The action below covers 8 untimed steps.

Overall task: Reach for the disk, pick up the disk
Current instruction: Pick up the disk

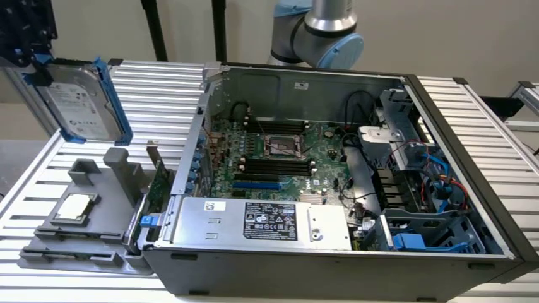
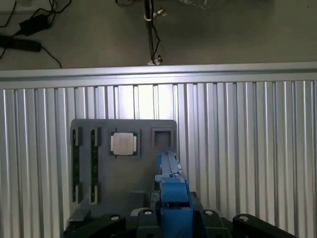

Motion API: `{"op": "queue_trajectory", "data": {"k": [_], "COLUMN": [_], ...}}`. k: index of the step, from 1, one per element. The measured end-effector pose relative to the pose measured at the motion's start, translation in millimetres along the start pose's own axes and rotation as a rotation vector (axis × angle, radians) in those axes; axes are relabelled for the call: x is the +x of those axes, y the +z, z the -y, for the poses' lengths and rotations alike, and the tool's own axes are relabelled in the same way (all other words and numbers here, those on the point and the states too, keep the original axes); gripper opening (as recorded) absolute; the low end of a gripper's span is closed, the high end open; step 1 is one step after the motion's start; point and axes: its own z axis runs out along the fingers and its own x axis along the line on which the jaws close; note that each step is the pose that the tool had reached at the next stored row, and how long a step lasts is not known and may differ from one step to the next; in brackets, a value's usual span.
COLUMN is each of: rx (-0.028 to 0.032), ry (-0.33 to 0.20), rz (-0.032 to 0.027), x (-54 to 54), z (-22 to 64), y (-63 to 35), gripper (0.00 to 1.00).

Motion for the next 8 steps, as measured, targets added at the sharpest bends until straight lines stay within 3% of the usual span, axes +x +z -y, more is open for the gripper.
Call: {"op": "queue_trajectory", "data": {"k": [8], "rx": [-0.0009], "ry": [-0.012], "rz": [0.0161], "x": [-0.2], "z": [23.4], "y": [-36.0], "gripper": [0.33]}}
